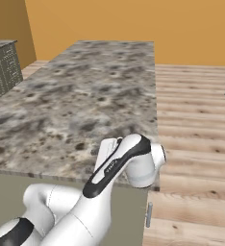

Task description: Pick the can, water bottle from the counter and place them in the open cabinet.

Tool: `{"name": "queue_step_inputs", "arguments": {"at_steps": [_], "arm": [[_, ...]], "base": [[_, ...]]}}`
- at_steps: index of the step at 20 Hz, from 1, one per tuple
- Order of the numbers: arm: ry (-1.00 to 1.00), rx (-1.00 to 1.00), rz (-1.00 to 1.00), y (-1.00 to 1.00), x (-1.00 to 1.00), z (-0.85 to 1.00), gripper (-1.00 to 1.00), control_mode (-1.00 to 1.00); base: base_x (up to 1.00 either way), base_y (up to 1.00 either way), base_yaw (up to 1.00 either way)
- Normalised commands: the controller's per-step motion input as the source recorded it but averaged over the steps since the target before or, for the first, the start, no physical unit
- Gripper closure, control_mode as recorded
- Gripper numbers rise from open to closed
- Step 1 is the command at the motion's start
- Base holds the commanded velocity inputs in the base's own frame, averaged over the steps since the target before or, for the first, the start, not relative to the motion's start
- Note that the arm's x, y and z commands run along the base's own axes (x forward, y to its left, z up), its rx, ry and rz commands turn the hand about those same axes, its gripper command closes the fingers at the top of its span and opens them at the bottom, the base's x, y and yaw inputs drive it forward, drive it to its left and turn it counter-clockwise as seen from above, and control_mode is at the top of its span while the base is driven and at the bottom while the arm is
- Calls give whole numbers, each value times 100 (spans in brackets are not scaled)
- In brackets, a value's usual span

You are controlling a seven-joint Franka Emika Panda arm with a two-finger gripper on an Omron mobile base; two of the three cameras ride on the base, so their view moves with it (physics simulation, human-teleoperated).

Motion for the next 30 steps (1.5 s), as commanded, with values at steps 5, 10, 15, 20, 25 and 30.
{"name": "queue_step_inputs", "arguments": {"at_steps": [5, 10, 15, 20, 25, 30], "arm": [[0, 0, 1, -7, 28, -18, -100, -100], [0, 0, 1, -7, 32, -16, -100, -100], [0, 0, 3, -5, 35, -18, -100, -100], [0, 0, 3, -4, 28, -22, -100, -100], [0, 0, 2, -3, 24, -23, -100, -100], [0, 0, 2, -4, 27, -20, -100, -100]], "base": [[0, 0, 0], [0, 0, 0], [0, 0, 0], [0, 0, 0], [0, 0, 0], [0, 0, 0]]}}
